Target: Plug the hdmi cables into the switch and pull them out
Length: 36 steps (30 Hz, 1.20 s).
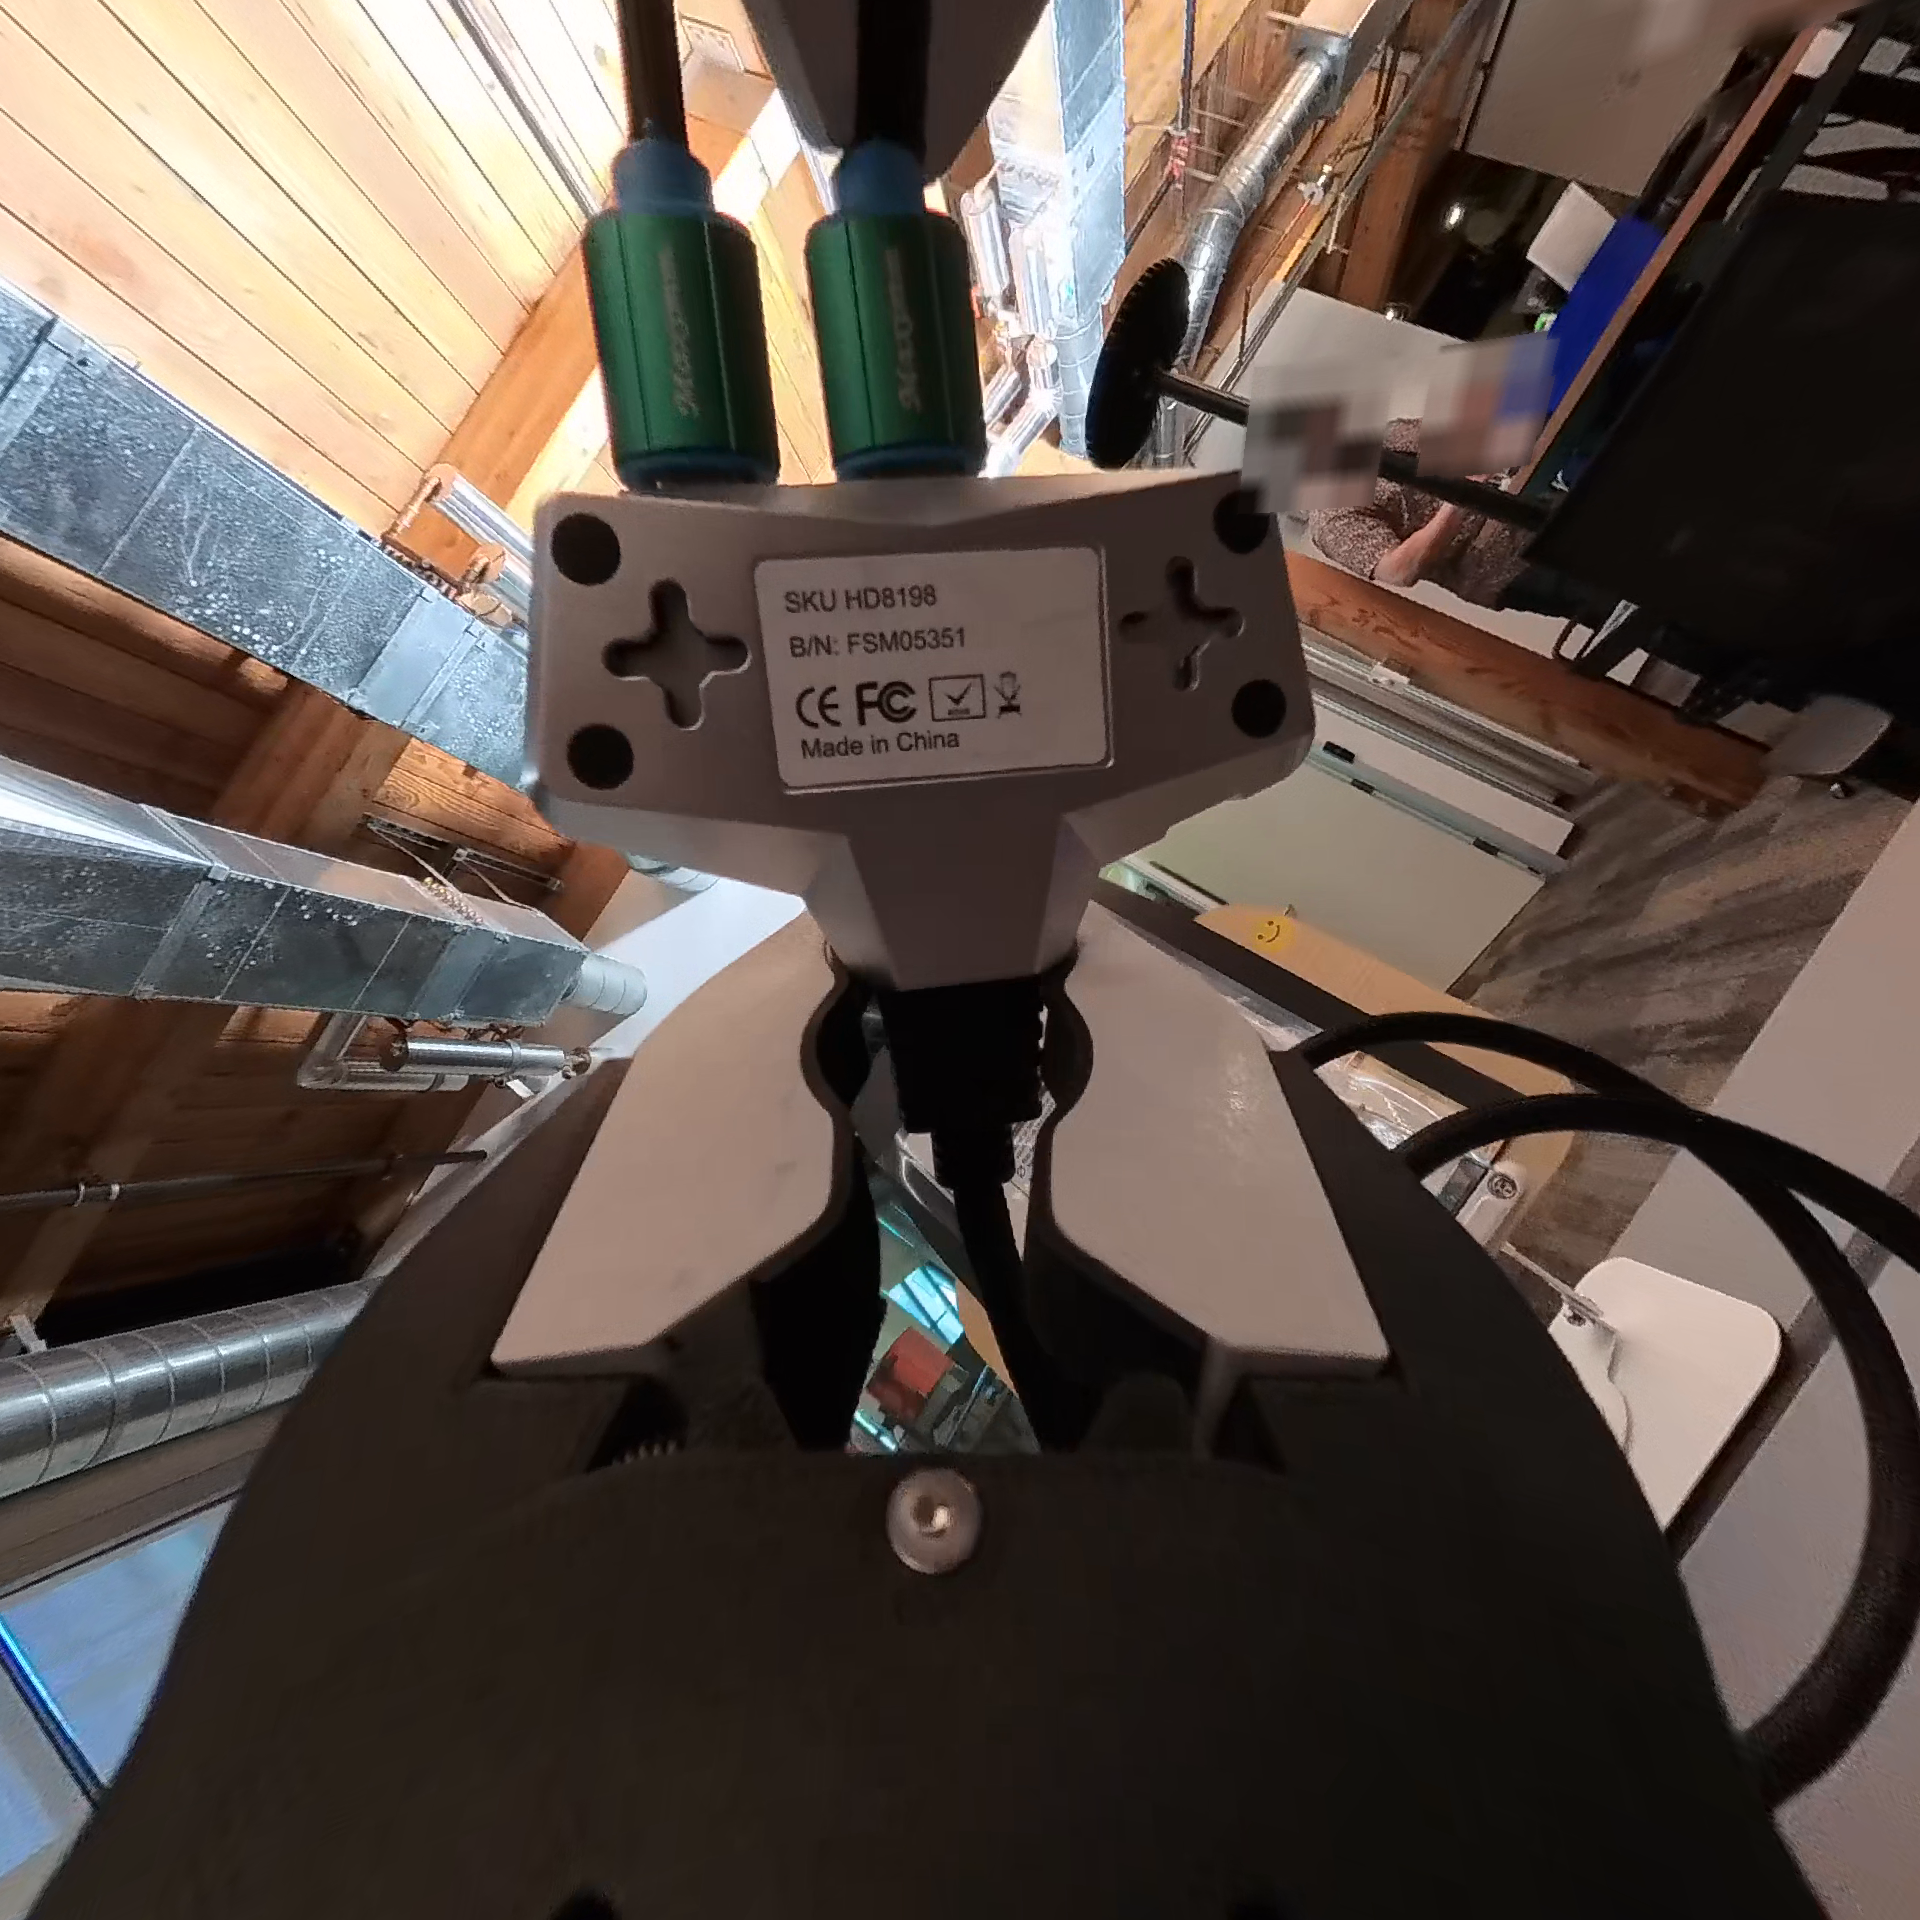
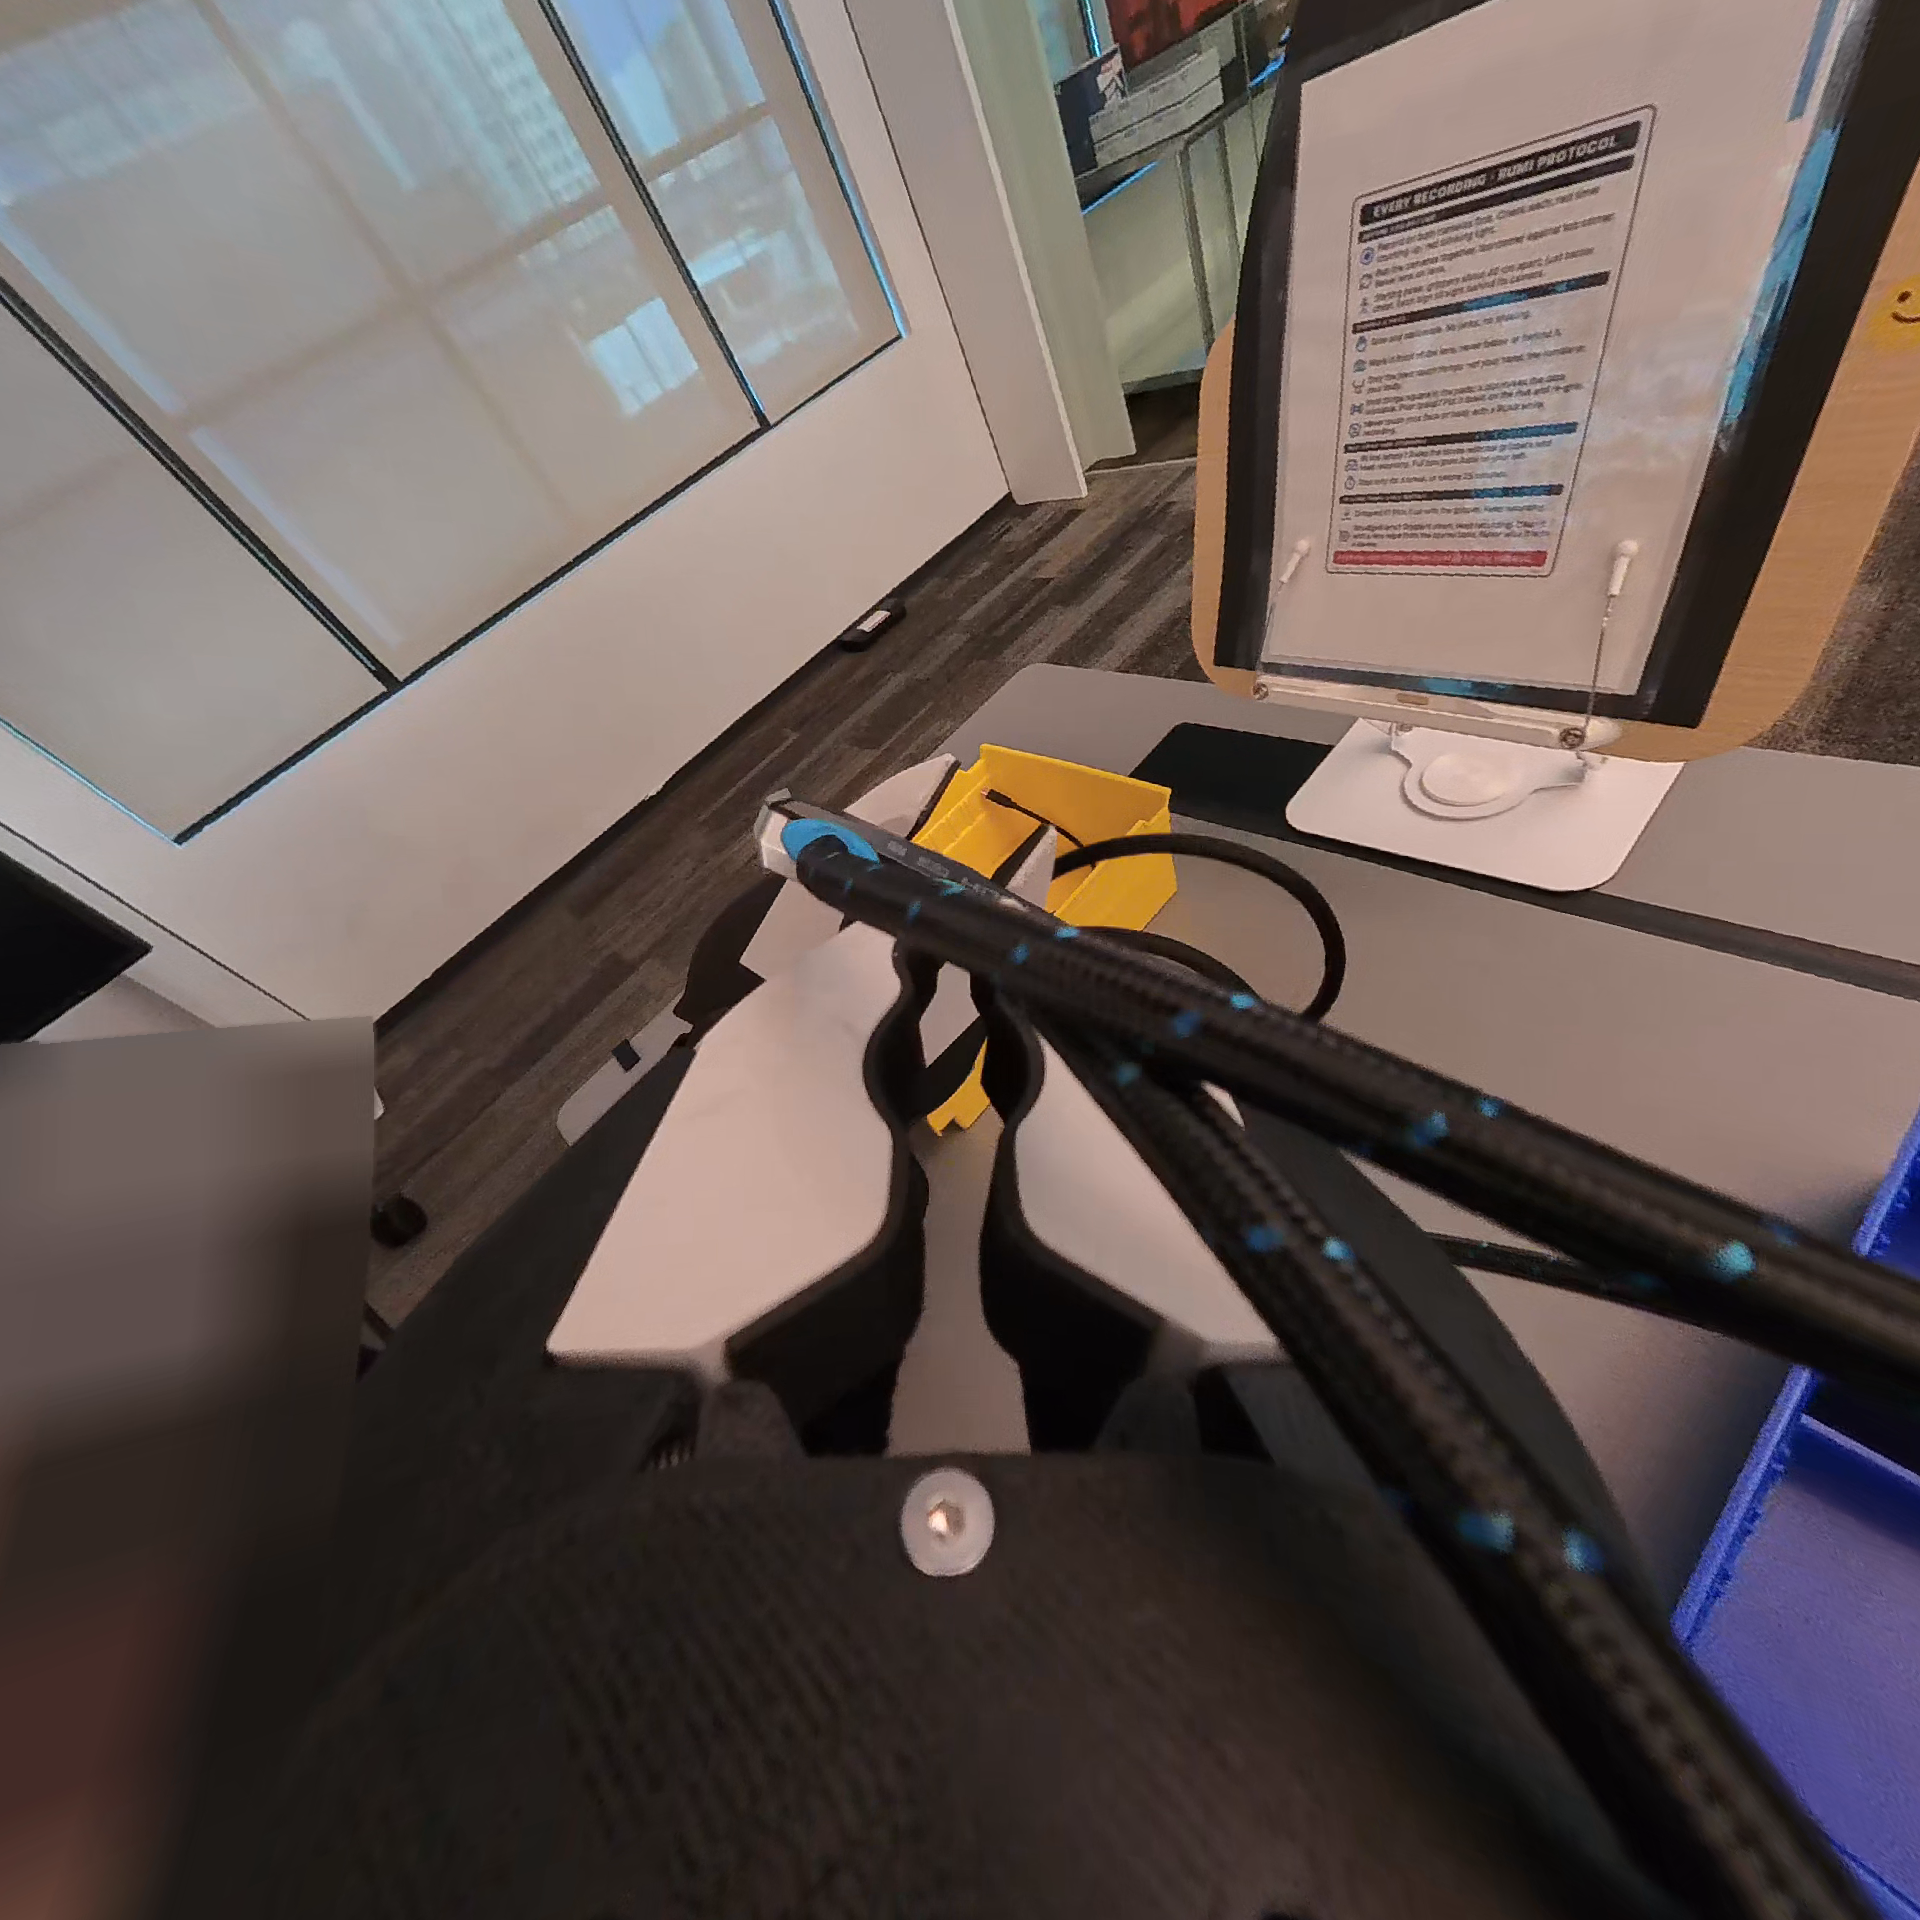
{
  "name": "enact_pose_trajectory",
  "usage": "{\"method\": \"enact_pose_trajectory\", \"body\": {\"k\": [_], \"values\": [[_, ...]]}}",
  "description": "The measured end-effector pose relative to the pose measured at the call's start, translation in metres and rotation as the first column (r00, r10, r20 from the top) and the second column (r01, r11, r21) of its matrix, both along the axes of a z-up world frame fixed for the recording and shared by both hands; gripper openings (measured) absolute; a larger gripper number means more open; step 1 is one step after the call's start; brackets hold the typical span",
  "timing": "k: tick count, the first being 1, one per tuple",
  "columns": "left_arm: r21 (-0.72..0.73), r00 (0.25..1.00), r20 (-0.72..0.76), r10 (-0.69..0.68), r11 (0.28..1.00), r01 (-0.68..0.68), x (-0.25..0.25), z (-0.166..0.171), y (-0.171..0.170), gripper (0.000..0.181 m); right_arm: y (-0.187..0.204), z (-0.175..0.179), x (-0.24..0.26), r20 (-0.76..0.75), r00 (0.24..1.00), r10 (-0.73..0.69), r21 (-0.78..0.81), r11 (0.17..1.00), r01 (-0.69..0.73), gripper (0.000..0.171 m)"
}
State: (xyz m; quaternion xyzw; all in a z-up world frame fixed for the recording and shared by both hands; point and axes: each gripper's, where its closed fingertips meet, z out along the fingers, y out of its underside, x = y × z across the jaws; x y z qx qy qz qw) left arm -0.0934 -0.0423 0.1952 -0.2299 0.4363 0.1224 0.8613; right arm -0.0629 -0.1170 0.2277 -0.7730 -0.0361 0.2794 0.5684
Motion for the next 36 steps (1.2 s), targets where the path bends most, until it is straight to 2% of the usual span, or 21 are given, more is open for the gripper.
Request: {"method": "enact_pose_trajectory", "body": {"k": [6, 8, 10, 13, 15, 18, 20, 21, 23, 25, 28, 30, 32, 33, 36], "values": [[-0.088, 0.999, 0.03, -0.027, 0.996, 0.03, -0.001, -0.003, 0.01, 0.029, 0.006, 0.001, -0.005, 0.028, 1.0, -0.008, 0.027, 1.0, 0.007, 0.007], [-0.163, 0.995, 0.055, -0.08, 0.983, 0.088, -0.003, -0.004, 0.017, 0.029, 0.009, 0.0, -0.011, 0.076, 0.997, 0.006, 0.027, 1.0, -0.008, 0.008], [-0.221, 0.989, 0.097, -0.112, 0.966, 0.131, -0.007, -0.003, 0.023, 0.028, 0.005, -0.013, -0.027, 0.206, 0.974, 0.097, -0.024, 0.995, -0.094, 0.002], [-0.306, 0.977, 0.15, -0.153, 0.932, 0.193, -0.015, -0.004, 0.035, 0.028, -0.007, -0.042, -0.047, 0.461, 0.864, 0.201, -0.103, 0.979, -0.173, 0.005], [-0.354, 0.967, 0.184, -0.176, 0.906, 0.232, -0.019, -0.004, 0.041, 0.028, -0.014, -0.053, -0.058, 0.58, 0.788, 0.208, -0.094, 0.978, -0.188, 0.007], [-0.422, 0.953, 0.231, -0.196, 0.863, 0.279, -0.024, -0.004, 0.046, 0.028, -0.008, -0.051, -0.064, 0.779, 0.625, 0.062, 0.071, 0.98, -0.185, 0.023], [-0.413, 0.949, 0.251, -0.191, 0.865, 0.284, -0.026, -0.001, 0.044, 0.028, 0.004, -0.04, -0.067, 0.845, 0.526, -0.097, 0.225, 0.957, -0.185, 0.041], [-0.402, 0.948, 0.256, -0.19, 0.871, 0.283, -0.027, 0.001, 0.041, 0.028, 0.009, -0.035, -0.068, 0.851, 0.502, -0.155, 0.281, 0.942, -0.184, 0.05], [-0.377, 0.942, 0.275, -0.191, 0.88, 0.289, -0.029, 0.005, 0.036, 0.028, 0.019, -0.022, -0.067, 0.835, 0.493, -0.244, 0.367, 0.915, -0.169, 0.061], [-0.371, 0.93, 0.295, -0.218, 0.871, 0.322, -0.028, 0.008, 0.03, 0.028, 0.03, -0.012, -0.059, 0.803, 0.523, -0.287, 0.411, 0.901, -0.136, 0.067], [-0.367, 0.911, 0.317, -0.264, 0.851, 0.374, -0.026, 0.011, 0.023, 0.028, 0.042, -0.007, -0.06, 0.778, 0.579, -0.245, 0.413, 0.893, -0.177, 0.063], [-0.37, 0.903, 0.318, -0.288, 0.84, 0.398, -0.023, 0.011, 0.02, 0.028, 0.05, -0.01, -0.059, 0.797, 0.568, -0.205, 0.381, 0.9, -0.21, 0.059], [-0.369, 0.897, 0.311, -0.314, 0.83, 0.419, -0.019, 0.01, 0.017, 0.028, 0.052, -0.021, -0.071, 0.816, 0.572, -0.084, 0.312, 0.897, -0.313, 0.056], [-0.371, 0.893, 0.308, -0.327, 0.824, 0.429, -0.018, 0.009, 0.016, 0.028, 0.053, -0.022, -0.074, 0.818, 0.571, -0.068, 0.312, 0.887, -0.341, 0.06], [-0.366, 0.871, 0.303, -0.387, 0.797, 0.481, -0.015, 0.008, 0.011, 0.028, 0.057, -0.015, -0.07, 0.822, 0.556, -0.125, 0.375, 0.853, -0.363, 0.034]]}}
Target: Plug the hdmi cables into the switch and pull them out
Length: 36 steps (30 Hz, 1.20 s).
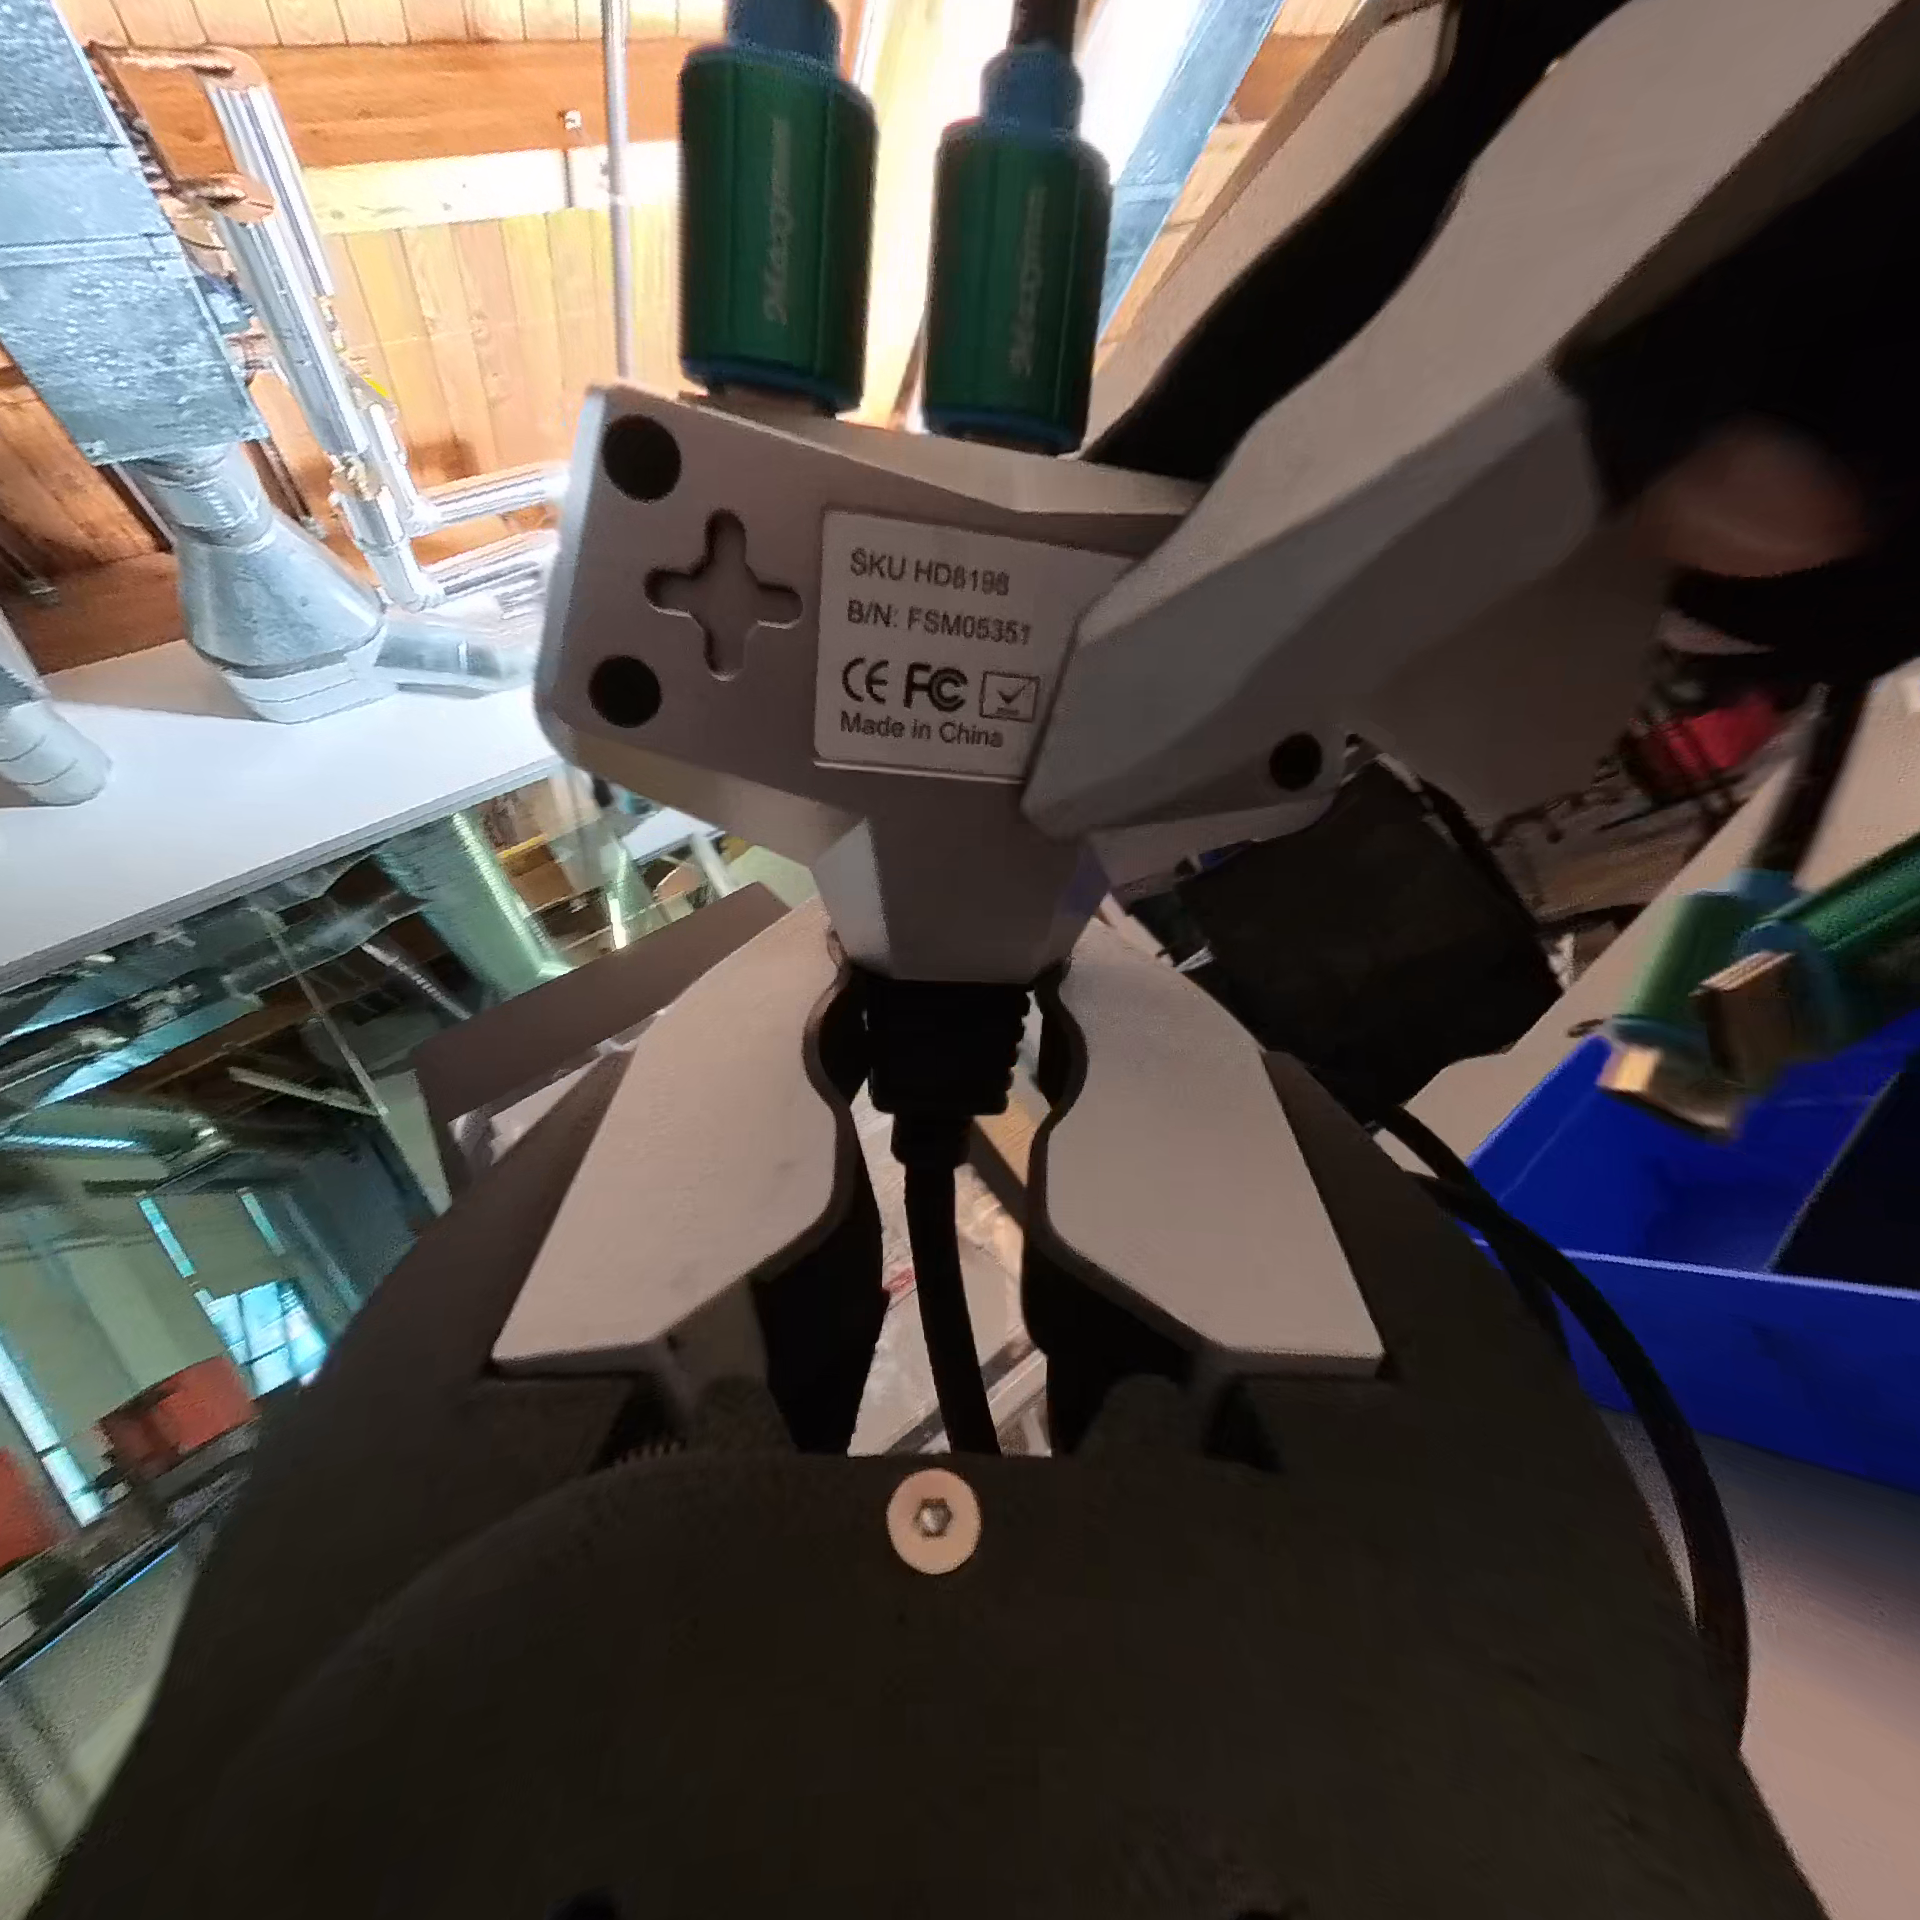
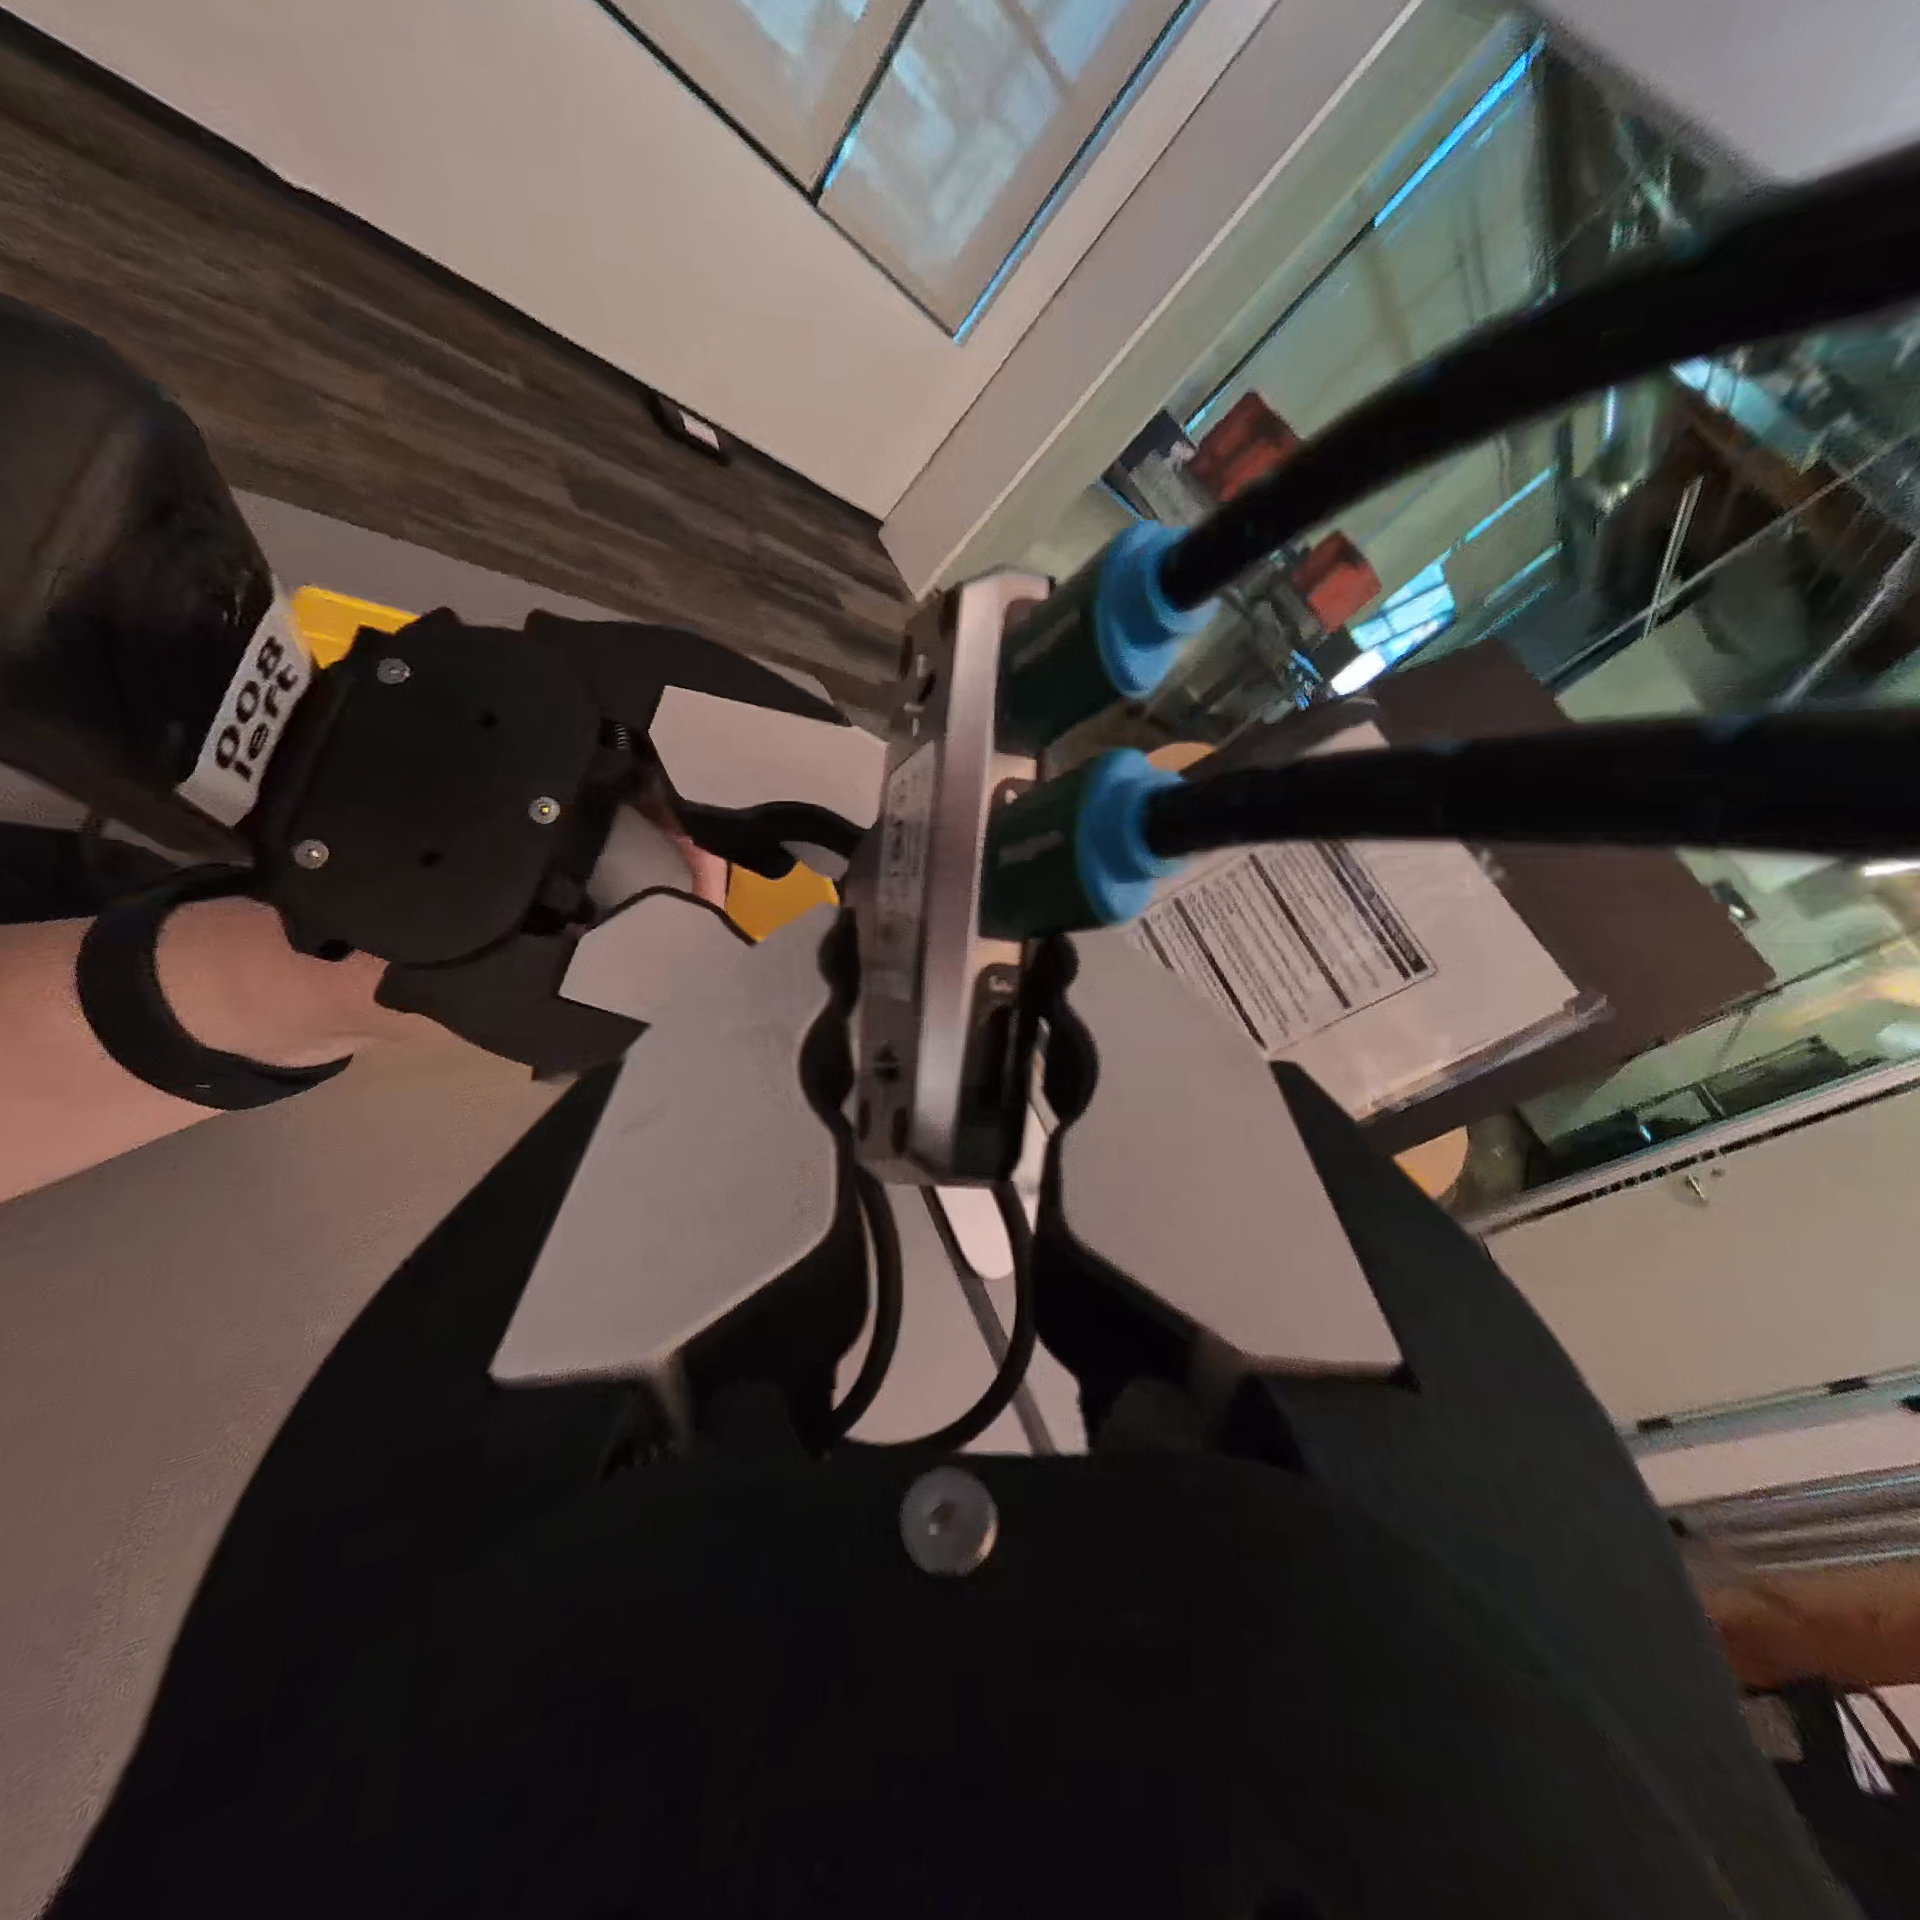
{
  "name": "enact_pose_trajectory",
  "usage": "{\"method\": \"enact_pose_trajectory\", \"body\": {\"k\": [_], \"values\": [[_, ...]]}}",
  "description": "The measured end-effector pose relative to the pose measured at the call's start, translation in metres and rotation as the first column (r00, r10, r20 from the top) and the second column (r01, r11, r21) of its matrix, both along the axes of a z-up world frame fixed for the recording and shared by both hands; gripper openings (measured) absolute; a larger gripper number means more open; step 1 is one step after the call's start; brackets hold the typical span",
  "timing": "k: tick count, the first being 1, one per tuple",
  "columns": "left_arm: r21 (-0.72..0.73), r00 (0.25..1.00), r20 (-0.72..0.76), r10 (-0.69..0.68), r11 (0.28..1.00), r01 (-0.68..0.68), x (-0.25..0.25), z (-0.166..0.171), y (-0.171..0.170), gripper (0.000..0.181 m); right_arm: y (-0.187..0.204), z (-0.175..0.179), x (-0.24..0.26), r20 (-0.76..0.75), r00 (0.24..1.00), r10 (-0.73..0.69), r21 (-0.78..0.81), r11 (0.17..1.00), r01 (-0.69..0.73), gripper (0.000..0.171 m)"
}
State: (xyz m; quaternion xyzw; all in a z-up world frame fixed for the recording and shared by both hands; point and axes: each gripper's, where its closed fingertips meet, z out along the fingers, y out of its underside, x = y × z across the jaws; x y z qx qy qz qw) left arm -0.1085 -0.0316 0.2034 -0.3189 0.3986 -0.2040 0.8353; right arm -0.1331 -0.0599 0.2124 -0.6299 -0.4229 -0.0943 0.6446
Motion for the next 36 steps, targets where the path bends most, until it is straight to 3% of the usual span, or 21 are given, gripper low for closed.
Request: {"method": "enact_pose_trajectory", "body": {"k": [5, 9, 11, 16, 23, 26, 30, 36], "values": [[-0.03, 0.996, -0.037, -0.083, 0.996, 0.082, 0.007, -0.005, -0.005, 0.028, -0.001, -0.007, 0.002, -0.056, 0.997, 0.05, -0.111, 0.992, -0.056, 0.026], [-0.132, 0.981, -0.073, -0.178, 0.977, 0.168, 0.015, -0.013, -0.007, 0.03, 0.001, -0.011, 0.012, -0.158, 0.987, 0.013, -0.27, 0.961, -0.056, 0.024], [-0.182, 0.968, -0.017, -0.249, 0.953, 0.242, 0.012, -0.009, -0.01, 0.039, 0.007, -0.004, 0.028, -0.165, 0.985, -0.054, -0.264, 0.964, 0.008, 0.024], [-0.215, 0.902, 0.192, -0.387, 0.88, 0.424, -0.031, 0.018, -0.011, 0.033, 0.017, 0.017, 0.103, -0.138, 0.964, -0.227, -0.326, 0.93, 0.172, 0.023], [-0.271, 0.893, 0.243, -0.378, 0.858, 0.436, -0.055, 0.014, 0.017, 0.026, 0.022, 0.02, 0.244, 0.034, 0.873, -0.487, -0.381, 0.801, 0.462, 0.024], [-0.28, 0.882, 0.255, -0.396, 0.843, 0.46, -0.055, 0.012, 0.02, 0.023, 0.024, -0.001, 0.285, 0.114, 0.863, -0.491, -0.386, 0.779, 0.494, 0.024], [-0.277, 0.889, 0.228, -0.398, 0.849, 0.451, -0.049, 0.009, 0.019, 0.021, 0.032, -0.053, 0.32, 0.194, 0.867, -0.458, -0.457, 0.74, 0.493, 0.024], [-0.284, 0.89, 0.182, -0.419, 0.844, 0.456, -0.032, 0.003, 0.012, 0.018, 0.046, -0.133, 0.324, 0.24, 0.948, -0.21, -0.635, 0.704, 0.317, 0.024]]}}
